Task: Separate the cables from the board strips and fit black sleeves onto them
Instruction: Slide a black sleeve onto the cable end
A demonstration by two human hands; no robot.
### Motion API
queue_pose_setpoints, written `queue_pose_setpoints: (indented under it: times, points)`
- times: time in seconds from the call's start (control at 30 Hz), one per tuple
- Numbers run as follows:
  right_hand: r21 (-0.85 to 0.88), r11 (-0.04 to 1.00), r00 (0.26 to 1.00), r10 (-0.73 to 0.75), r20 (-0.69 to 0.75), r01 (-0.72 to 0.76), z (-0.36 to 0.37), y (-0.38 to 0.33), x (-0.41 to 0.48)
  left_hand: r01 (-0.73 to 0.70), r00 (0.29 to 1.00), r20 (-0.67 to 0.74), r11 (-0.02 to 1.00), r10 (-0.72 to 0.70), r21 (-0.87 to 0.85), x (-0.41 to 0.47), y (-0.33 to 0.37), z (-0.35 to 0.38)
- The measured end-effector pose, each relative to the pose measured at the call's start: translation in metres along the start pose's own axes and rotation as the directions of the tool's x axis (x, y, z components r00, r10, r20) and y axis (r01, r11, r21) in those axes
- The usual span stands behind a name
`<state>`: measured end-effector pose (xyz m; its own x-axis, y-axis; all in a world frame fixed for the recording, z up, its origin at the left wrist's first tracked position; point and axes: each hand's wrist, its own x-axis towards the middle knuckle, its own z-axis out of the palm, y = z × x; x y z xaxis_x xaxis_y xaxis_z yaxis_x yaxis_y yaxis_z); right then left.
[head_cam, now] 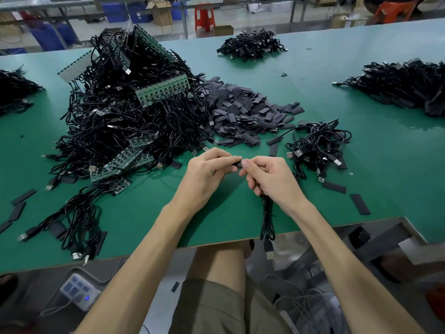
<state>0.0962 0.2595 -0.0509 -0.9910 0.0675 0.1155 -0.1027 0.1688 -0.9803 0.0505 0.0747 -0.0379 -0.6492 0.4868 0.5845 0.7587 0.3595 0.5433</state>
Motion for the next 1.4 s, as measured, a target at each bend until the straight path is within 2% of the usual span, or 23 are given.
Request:
queue_pose_setpoints:
  times: [0.57, 0.77, 0.87, 0.97, 1.07, 1.13, 1.4]
  points:
    - [-0.1, 0.993, 0.998, -0.055, 0.024, 0.057, 0.003, 0.001, -0.001, -0.016, 1.0, -0.013, 1.0, 0.017, 0.022, -0.001, -0.008, 0.003]
    - [-0.063, 0.998, 0.999, -0.02, 0.033, 0.022, 0.002, 0.001, 0.001, -0.035, 0.998, -0.042, 0.999, 0.036, 0.025, -0.002, -0.005, 0.006]
    - [-0.04, 0.999, 0.999, -0.018, 0.034, 0.02, 0.002, 0.001, 0.001, 0.017, 0.999, -0.035, 0.999, -0.018, -0.041, 0.0, -0.009, 0.005]
    - [-0.013, 1.0, 0.999, -0.019, 0.026, 0.019, 0.002, -0.001, 0.001, 0.161, 0.986, -0.023, 0.972, -0.167, -0.173, 0.003, -0.011, 0.002]
    - [0.004, 1.0, 1.0, -0.012, 0.001, 0.012, 0.001, -0.002, 0.001, 0.29, 0.95, -0.015, 0.896, -0.313, -0.335, 0.004, -0.012, 0.001]
    - [0.004, 1.0, 1.0, -0.009, -0.008, 0.009, 0.0, -0.002, 0.0, 0.309, 0.943, 0.005, 0.866, -0.334, -0.392, 0.004, -0.012, 0.0]
    - [0.013, 1.0, 0.999, 0.005, 0.04, -0.005, 0.0, -0.003, 0.0, 0.299, 0.944, -0.013, 0.87, -0.33, -0.393, 0.001, -0.009, 0.002]
